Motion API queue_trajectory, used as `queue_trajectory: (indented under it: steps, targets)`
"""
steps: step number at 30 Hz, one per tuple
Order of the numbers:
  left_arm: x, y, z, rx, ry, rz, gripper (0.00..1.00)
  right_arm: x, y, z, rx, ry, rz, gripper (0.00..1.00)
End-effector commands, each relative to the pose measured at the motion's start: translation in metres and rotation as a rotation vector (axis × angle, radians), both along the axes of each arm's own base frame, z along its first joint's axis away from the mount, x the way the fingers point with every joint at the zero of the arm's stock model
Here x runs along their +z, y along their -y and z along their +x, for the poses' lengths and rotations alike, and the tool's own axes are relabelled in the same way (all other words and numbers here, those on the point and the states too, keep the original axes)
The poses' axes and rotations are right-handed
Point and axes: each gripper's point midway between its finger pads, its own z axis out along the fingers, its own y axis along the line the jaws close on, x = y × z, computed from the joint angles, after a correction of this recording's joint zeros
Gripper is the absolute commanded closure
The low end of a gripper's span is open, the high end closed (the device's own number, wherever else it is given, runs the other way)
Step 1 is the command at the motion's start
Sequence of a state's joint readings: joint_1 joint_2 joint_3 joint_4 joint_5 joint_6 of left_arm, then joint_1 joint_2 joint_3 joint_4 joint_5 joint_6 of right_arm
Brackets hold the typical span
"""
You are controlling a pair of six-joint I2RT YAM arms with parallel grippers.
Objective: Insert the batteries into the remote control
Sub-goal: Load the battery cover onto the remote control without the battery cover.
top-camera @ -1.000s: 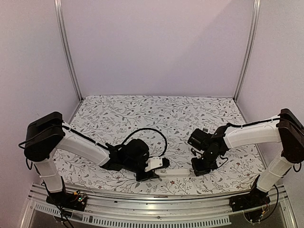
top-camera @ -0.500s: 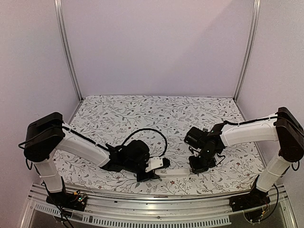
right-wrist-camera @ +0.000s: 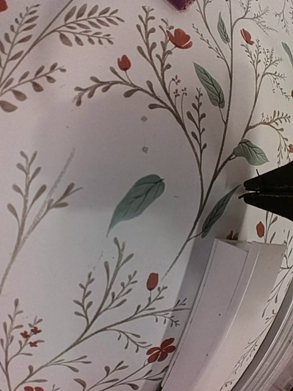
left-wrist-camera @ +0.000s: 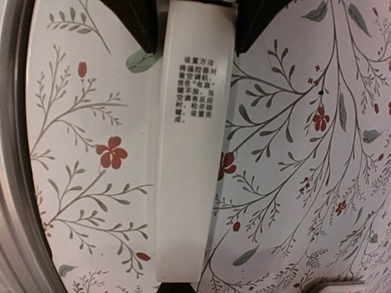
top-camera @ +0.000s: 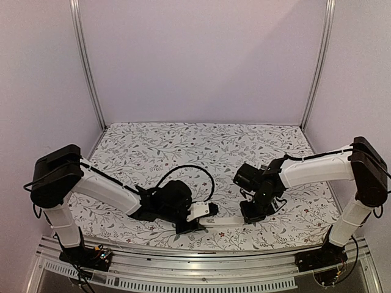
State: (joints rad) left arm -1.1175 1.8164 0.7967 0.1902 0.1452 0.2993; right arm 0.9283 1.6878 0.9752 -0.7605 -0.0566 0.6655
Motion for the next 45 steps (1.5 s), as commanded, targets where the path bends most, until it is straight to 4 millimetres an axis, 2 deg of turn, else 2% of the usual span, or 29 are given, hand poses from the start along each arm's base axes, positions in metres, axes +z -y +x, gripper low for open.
queue_trajectory:
  steps: [1,5,9,11,14,19,24,28,30,33,37,42,45]
  targets:
    - [-0.025,-0.018,-0.014,-0.010,-0.046,0.097,0.58,-0.001,0.003,-0.002,0.001,0.007,-0.029,1.00]
    - [-0.027,-0.018,-0.015,-0.013,-0.049,0.101,0.59,-0.001,-0.009,-0.004,0.015,0.007,-0.007,1.00]
    - [-0.029,-0.016,-0.014,-0.012,-0.055,0.103,0.59,0.000,-0.042,-0.009,0.063,-0.003,0.040,1.00]
    - [-0.029,-0.015,-0.014,-0.012,-0.057,0.103,0.60,-0.003,-0.047,-0.010,0.082,-0.009,0.025,1.00]
    - [-0.029,-0.013,-0.014,-0.015,-0.059,0.102,0.61,-0.011,-0.038,-0.008,0.079,0.000,-0.032,1.00]
    - [-0.029,-0.015,-0.015,-0.018,-0.058,0.105,0.61,-0.004,-0.027,-0.004,0.069,0.022,-0.057,1.00]
    - [-0.025,-0.020,-0.017,-0.029,-0.050,0.106,0.56,-0.001,-0.008,0.005,0.059,0.055,-0.102,1.00]
    - [-0.019,-0.031,-0.015,-0.027,-0.038,0.113,0.45,0.003,0.009,0.006,0.035,0.057,-0.112,1.00]
    - [-0.015,-0.038,-0.016,-0.031,-0.036,0.117,0.36,0.009,0.012,0.007,0.022,0.063,-0.093,1.00]
    - [0.000,-0.042,-0.021,-0.053,-0.030,0.074,0.26,0.021,0.005,0.009,0.024,0.079,-0.018,0.97]
    - [0.012,-0.049,-0.018,-0.044,0.005,0.073,0.23,0.036,-0.009,0.010,0.025,0.072,0.089,0.85]
    - [0.003,-0.076,-0.006,-0.021,0.057,0.183,0.28,0.043,-0.023,0.011,0.013,0.055,0.200,0.83]
    - [-0.006,-0.085,-0.003,-0.022,0.066,0.221,0.32,0.053,-0.042,0.007,0.042,0.039,0.329,0.74]
